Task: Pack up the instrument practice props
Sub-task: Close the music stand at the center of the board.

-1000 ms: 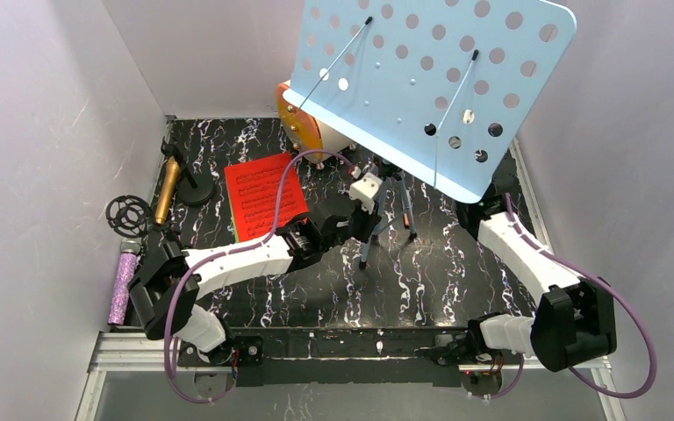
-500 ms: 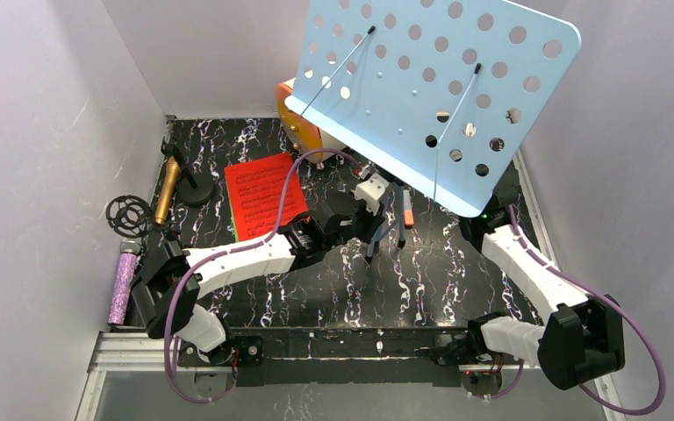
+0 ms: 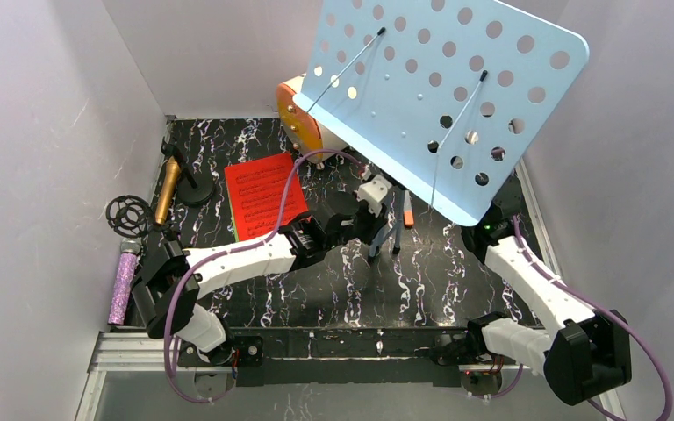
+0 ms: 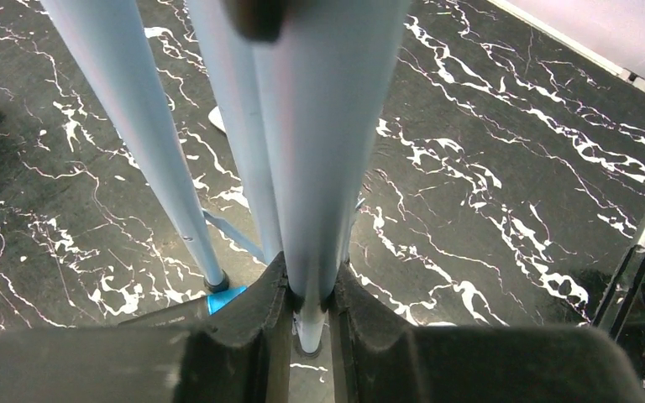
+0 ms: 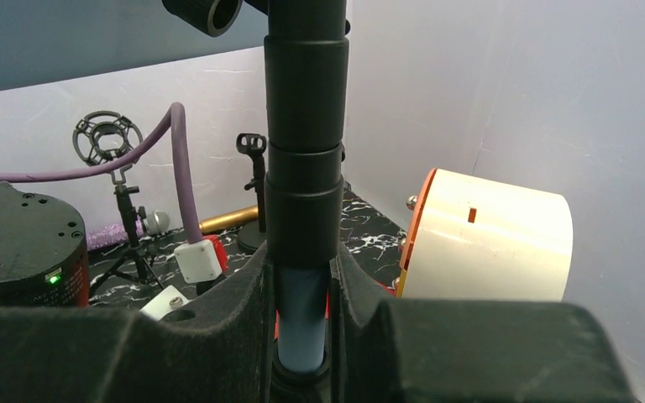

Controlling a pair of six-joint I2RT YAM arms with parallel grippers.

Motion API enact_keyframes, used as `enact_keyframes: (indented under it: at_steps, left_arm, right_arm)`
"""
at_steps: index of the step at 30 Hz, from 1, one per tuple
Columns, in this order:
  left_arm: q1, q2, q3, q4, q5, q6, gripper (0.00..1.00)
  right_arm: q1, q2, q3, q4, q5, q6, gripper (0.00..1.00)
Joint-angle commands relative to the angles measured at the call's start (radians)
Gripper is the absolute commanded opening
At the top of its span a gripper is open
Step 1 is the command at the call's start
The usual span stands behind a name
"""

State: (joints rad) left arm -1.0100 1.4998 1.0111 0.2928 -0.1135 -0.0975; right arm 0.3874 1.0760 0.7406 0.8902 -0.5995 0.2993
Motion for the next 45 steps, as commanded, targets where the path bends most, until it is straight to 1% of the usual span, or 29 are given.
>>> enact_keyframes:
  at_steps: [1,3,5,6,10,13,15,21,25,29,38,41,45]
  left_arm:
    - [0.008,-0.138,0.101,0.369,0.025,-0.019,0.2]
    - [0.008,-0.171,0.017,0.369,-0.007,-0.015,0.39]
    - [0.009,-0.222,-0.051,0.375,-0.033,-0.022,0.52]
    - [0.01,-0.244,-0.081,0.378,-0.045,-0.028,0.58]
    - [0.01,-0.295,-0.17,0.382,-0.076,-0.045,0.74]
    - [0.01,-0.295,-0.207,0.381,-0.09,-0.059,0.82]
    - [0.01,-0.285,-0.225,0.382,-0.096,-0.072,0.86]
    - [0.01,-0.21,-0.243,0.402,-0.113,-0.102,0.98]
    - [0.01,-0.158,-0.226,0.462,-0.088,-0.109,0.99]
    - [0.009,-0.064,-0.184,0.554,-0.055,-0.113,0.98]
    - [0.008,0.105,-0.104,0.669,-0.052,-0.099,0.98]
    - [0.008,0.141,-0.086,0.696,-0.068,-0.095,0.91]
    - [0.007,0.151,-0.081,0.701,-0.085,-0.097,0.76]
  right_arm:
    - [0.037,-0.016,-0.049,-0.074,-0.129,-0.029,0.01]
    - [0.036,-0.024,-0.057,-0.074,-0.12,-0.03,0.01]
    - [0.037,-0.024,-0.06,-0.078,-0.109,-0.036,0.01]
    - [0.037,-0.02,-0.058,-0.079,-0.107,-0.035,0.01]
    - [0.038,-0.011,-0.053,-0.071,-0.104,-0.031,0.01]
    - [0.038,-0.008,-0.056,-0.066,-0.093,-0.024,0.01]
    - [0.039,-0.008,-0.06,-0.066,-0.084,-0.022,0.01]
    - [0.039,-0.003,-0.068,-0.056,-0.072,-0.012,0.01]
    - [0.04,-0.001,-0.077,-0.053,-0.061,-0.006,0.01]
    - [0.04,0.001,-0.088,-0.034,-0.048,0.014,0.01]
    - [0.041,0.005,-0.1,-0.032,-0.005,0.045,0.01]
    - [0.041,0.002,-0.1,-0.034,0.004,0.052,0.01]
    - [0.042,-0.005,-0.1,-0.05,0.03,0.053,0.01]
